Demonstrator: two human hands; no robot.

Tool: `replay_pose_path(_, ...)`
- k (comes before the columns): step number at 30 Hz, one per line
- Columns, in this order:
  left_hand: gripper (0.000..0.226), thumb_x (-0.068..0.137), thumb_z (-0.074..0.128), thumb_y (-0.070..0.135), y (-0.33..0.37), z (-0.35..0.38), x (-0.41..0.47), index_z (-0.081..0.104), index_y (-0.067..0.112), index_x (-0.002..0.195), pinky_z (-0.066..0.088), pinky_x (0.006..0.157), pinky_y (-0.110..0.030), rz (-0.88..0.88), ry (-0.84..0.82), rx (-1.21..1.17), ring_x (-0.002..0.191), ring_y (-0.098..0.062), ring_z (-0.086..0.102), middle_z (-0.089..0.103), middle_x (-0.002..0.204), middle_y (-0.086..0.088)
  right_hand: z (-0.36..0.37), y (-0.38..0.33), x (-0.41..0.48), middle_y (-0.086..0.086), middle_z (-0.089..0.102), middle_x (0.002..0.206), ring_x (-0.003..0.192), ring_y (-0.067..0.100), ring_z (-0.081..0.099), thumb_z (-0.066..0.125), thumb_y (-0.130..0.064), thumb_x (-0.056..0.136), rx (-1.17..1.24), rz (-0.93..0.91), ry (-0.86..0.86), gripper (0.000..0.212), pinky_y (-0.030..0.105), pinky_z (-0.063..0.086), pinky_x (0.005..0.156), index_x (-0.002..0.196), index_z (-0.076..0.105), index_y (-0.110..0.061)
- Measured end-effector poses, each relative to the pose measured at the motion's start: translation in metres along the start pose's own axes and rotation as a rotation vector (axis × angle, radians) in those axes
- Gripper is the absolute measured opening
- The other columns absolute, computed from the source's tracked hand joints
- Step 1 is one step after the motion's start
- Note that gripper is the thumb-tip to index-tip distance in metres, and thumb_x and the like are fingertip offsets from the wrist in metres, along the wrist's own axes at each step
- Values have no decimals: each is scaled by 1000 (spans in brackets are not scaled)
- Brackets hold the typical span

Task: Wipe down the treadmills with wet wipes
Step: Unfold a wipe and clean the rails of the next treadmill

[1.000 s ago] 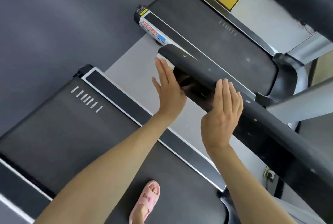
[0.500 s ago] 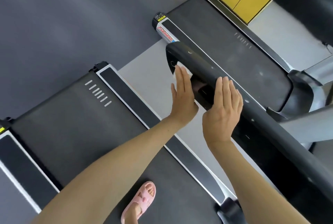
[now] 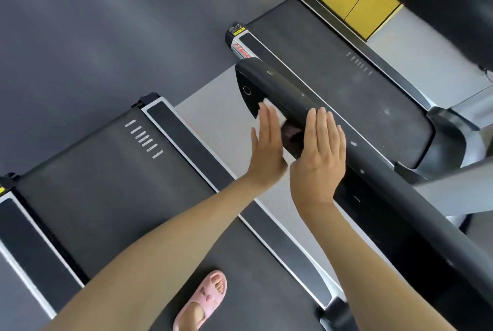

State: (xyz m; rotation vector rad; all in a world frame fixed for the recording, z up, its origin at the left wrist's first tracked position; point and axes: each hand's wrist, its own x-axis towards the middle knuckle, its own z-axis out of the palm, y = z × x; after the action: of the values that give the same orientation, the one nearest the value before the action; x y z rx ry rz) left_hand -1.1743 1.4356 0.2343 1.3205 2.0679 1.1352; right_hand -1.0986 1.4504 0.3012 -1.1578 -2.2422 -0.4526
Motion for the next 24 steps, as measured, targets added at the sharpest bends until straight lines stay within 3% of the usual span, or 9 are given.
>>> replay_pose_path(2, 89, 95, 50, 8, -2, -15, 24, -22, 10, 147, 1, 118, -54, -171, 54, -53, 148, -24, -8, -24, 158, -4, -1, 2, -1, 22, 55, 134, 127, 37, 51, 33, 15, 75, 13, -9, -18, 62, 37, 24, 114, 133, 51, 5)
replay_pose_path(4, 85, 97, 51, 22, 4, -17, 29, -14, 7, 150, -1, 118, -52, -219, 102, -92, 148, -24, -7, -20, 159, -6, -1, 2, -2, 22, 56, 133, 126, 37, 52, 35, 15, 76, 19, -6, -18, 60, 37, 25, 113, 133, 52, 5)
replay_pose_path(7, 80, 98, 20, 55, 15, 14, -9, -14, 6, 151, 2, 120, -49, 26, -16, 124, 148, -28, -8, -20, 158, -11, -1, 1, 1, 20, 60, 129, 123, 34, 56, 39, 1, 95, 14, -4, 9, 38, 39, 35, 109, 128, 57, 4)
replay_pose_path(10, 69, 101, 18, 43, -5, 36, -33, -9, 4, 152, 10, 119, -51, 302, -104, 349, 148, -32, -6, -9, 159, -20, -2, 3, 3, 18, 62, 127, 121, 31, 58, 44, -13, 102, 25, -24, 38, 33, 41, 44, 105, 126, 59, 2)
replay_pose_path(13, 91, 95, 56, 19, -7, 8, 1, -16, 6, 150, 2, 117, -50, 26, 45, 142, 148, -27, -12, -22, 158, -11, -5, 6, 0, 21, 58, 131, 124, 36, 54, 33, 11, 82, 58, -30, -5, 53, 41, 39, 108, 129, 56, 5)
replay_pose_path(15, 90, 95, 54, 11, -4, -14, 27, -18, 5, 148, -1, 117, -50, -204, 36, -63, 148, -27, -11, -24, 158, -9, -6, 7, -1, 21, 56, 134, 126, 37, 52, 33, 16, 71, 53, -26, -27, 65, 39, 33, 111, 132, 53, 5)
replay_pose_path(18, 97, 97, 54, 21, 6, -11, 22, -30, 11, 144, 5, 121, -46, -94, 74, -302, 148, -23, -13, -26, 157, -9, -6, 6, -1, 21, 55, 134, 126, 37, 52, 38, 18, 71, 33, -26, -35, 64, 39, 32, 111, 132, 53, 5)
replay_pose_path(21, 93, 99, 52, 31, 23, 15, -19, -24, 5, 146, -11, 115, -17, 60, -45, -190, 140, -4, -30, -33, 155, -2, -7, 4, 1, 21, 57, 132, 125, 36, 53, 36, 13, 78, 26, -29, -34, 56, 40, 35, 109, 130, 54, 6)
replay_pose_path(24, 101, 96, 58, 17, 16, 3, 2, -30, 5, 143, -8, 117, -21, -27, -66, -312, 143, -14, -29, -39, 151, -5, -10, 8, 1, 22, 55, 134, 125, 37, 53, 30, 12, 76, 25, -45, -74, 60, 37, 31, 110, 132, 53, 6)
